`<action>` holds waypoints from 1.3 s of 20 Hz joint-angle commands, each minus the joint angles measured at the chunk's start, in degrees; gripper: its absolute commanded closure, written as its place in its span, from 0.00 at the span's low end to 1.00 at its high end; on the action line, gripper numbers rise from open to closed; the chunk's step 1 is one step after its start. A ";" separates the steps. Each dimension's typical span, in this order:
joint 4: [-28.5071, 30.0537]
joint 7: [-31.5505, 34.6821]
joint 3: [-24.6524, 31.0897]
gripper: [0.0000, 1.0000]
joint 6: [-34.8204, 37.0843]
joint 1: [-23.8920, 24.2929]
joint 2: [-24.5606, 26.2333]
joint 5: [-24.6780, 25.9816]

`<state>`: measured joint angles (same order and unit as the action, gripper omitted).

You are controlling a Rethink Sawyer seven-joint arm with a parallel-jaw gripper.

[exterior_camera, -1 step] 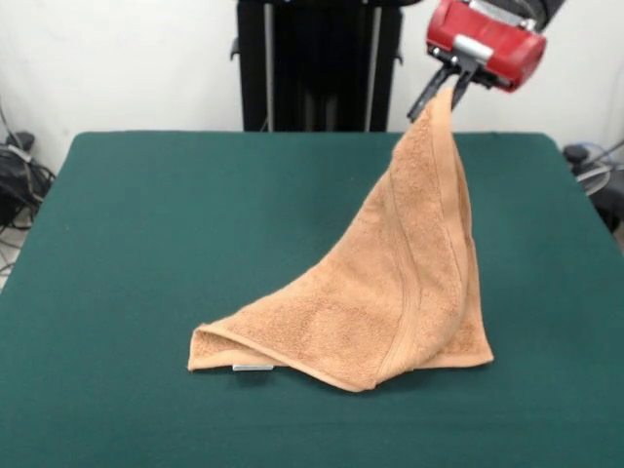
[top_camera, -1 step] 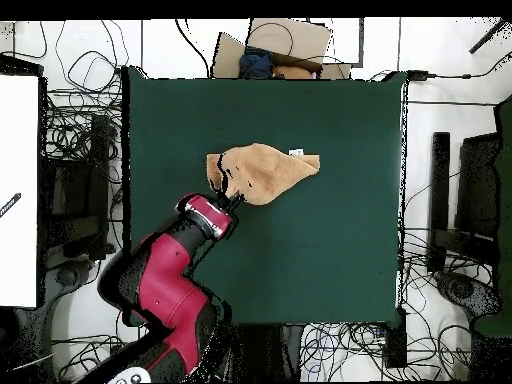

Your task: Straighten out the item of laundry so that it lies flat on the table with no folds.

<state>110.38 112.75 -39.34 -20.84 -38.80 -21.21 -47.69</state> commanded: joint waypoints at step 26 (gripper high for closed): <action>3.78 29.63 14.80 1.00 -11.47 -12.17 13.30 -25.71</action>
<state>112.65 117.60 -35.20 -26.34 -50.34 -11.90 -67.33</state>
